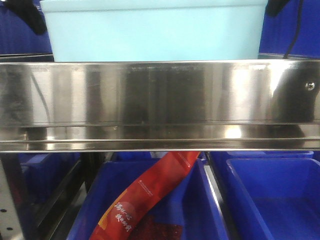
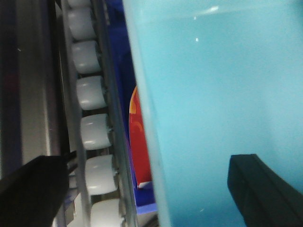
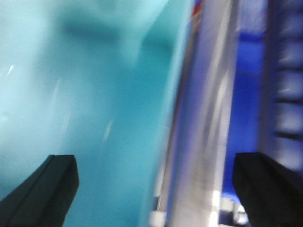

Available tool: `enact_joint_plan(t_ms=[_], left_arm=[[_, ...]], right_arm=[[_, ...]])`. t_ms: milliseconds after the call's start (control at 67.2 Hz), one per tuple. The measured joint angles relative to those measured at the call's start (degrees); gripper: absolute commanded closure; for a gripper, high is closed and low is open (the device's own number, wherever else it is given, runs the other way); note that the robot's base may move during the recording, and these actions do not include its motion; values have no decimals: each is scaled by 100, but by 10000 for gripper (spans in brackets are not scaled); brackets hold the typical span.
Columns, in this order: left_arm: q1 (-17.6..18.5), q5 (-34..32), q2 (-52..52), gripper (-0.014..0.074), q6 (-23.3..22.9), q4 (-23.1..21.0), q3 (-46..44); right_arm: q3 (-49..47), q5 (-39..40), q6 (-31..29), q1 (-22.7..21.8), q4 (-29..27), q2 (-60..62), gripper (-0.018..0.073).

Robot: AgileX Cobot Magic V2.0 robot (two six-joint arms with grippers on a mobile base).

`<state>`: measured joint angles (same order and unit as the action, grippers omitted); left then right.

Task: Fetch blue bin and place on conveyor start
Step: 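Lift the light-blue bin with both grippers and pull it off the shelf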

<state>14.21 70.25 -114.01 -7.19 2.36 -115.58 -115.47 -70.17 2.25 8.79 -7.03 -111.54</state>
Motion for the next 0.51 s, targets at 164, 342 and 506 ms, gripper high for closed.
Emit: enact_joint_plan(t_ms=[164,342,506], left_arm=[[0,0,-164,42,0,-11,0],[0,-11,-164,510,-33,-48,-12],[0,-29,-164,708,-229,-128,-12]], right_arm=[[0,0,0,3,-36,-260,74],[-12,-12,0,3,-36,-349,593],[-63,-93,-19,53,-243,-338,709]])
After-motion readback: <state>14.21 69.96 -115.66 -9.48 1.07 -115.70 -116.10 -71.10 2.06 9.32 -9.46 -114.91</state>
